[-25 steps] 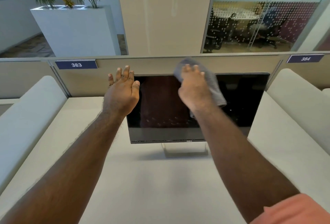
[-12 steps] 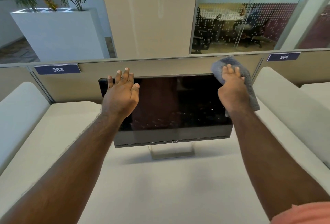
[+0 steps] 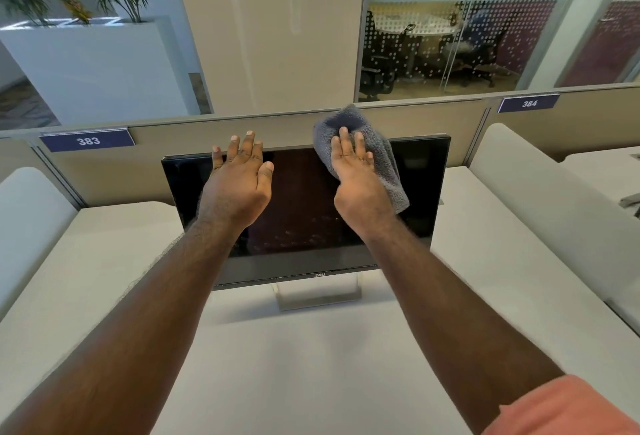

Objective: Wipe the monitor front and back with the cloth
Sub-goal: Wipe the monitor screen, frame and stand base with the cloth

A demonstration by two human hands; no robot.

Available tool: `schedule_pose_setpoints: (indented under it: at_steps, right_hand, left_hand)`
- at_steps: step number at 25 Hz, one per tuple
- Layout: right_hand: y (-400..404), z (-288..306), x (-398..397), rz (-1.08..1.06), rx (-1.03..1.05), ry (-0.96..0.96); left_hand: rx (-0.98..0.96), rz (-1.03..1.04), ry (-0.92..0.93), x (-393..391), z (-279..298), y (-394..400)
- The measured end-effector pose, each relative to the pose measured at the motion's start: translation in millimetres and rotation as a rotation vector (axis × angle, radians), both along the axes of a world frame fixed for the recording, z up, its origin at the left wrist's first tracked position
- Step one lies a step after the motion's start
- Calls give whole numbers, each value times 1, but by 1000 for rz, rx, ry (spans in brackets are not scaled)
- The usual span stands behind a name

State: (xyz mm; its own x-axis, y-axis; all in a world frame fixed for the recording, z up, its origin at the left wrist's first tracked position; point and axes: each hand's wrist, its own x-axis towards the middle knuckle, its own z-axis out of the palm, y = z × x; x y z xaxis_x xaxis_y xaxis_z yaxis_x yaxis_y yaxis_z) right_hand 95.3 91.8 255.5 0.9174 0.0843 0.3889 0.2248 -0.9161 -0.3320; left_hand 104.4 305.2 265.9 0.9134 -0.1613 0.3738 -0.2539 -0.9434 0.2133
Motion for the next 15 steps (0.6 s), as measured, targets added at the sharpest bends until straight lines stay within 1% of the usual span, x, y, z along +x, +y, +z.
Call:
schedule_pose_setpoints:
  at_steps: [2, 6, 8, 13, 15]
  right_hand:
    - [-24, -9, 1, -86, -20, -40]
    - [-87, -27, 2, -338, -61, 12]
    - [-102, -43, -4, -359, -42, 7]
    - [-92, -91, -27, -383, -82, 216]
    - [-86, -93, -27, -366, -62, 210]
  left_hand:
    - [2, -3, 3, 1, 0, -1]
    - [-4, -4, 9, 1, -1, -1]
    - [-6, -5, 13, 2, -1, -2]
    - [-8, -11, 9, 4, -1, -5]
    - [-5, -17, 9, 4, -2, -5]
